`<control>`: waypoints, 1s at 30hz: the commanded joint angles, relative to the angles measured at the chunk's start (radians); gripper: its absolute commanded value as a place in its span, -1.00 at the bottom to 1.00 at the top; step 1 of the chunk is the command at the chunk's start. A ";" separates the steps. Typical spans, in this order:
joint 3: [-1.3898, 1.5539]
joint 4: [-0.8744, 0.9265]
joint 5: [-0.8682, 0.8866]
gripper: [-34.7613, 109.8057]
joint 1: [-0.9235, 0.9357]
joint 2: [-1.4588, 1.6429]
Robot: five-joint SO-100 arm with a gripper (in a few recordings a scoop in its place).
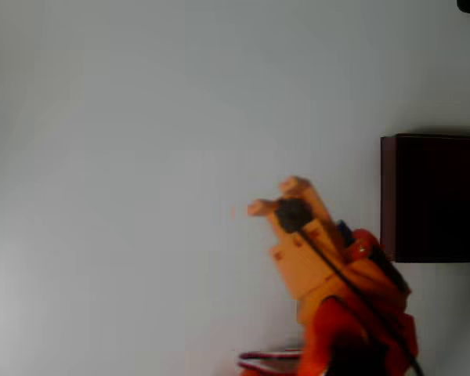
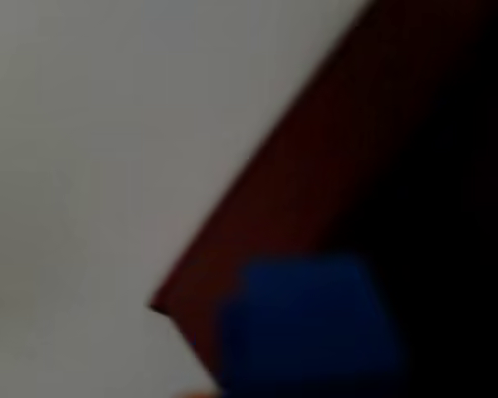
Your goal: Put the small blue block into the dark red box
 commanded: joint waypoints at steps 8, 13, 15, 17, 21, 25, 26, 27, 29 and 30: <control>-0.462 -0.104 -0.097 -0.52 0.259 -0.652; -0.649 -0.071 -0.084 -0.35 0.316 -0.897; -0.681 -0.067 -0.086 -0.26 0.321 -0.951; -0.695 -0.054 -0.097 -0.23 0.313 -0.974; -0.653 -0.005 -0.144 -0.20 0.268 -0.896; -0.437 0.009 -0.207 -0.22 0.178 -0.603; -0.362 0.006 -0.213 -0.23 0.150 -0.506; -0.282 0.002 -0.218 -0.24 0.117 -0.400; -0.112 -0.009 -0.225 -0.26 0.035 -0.178; -0.028 -0.014 -0.225 -0.28 -0.018 -0.063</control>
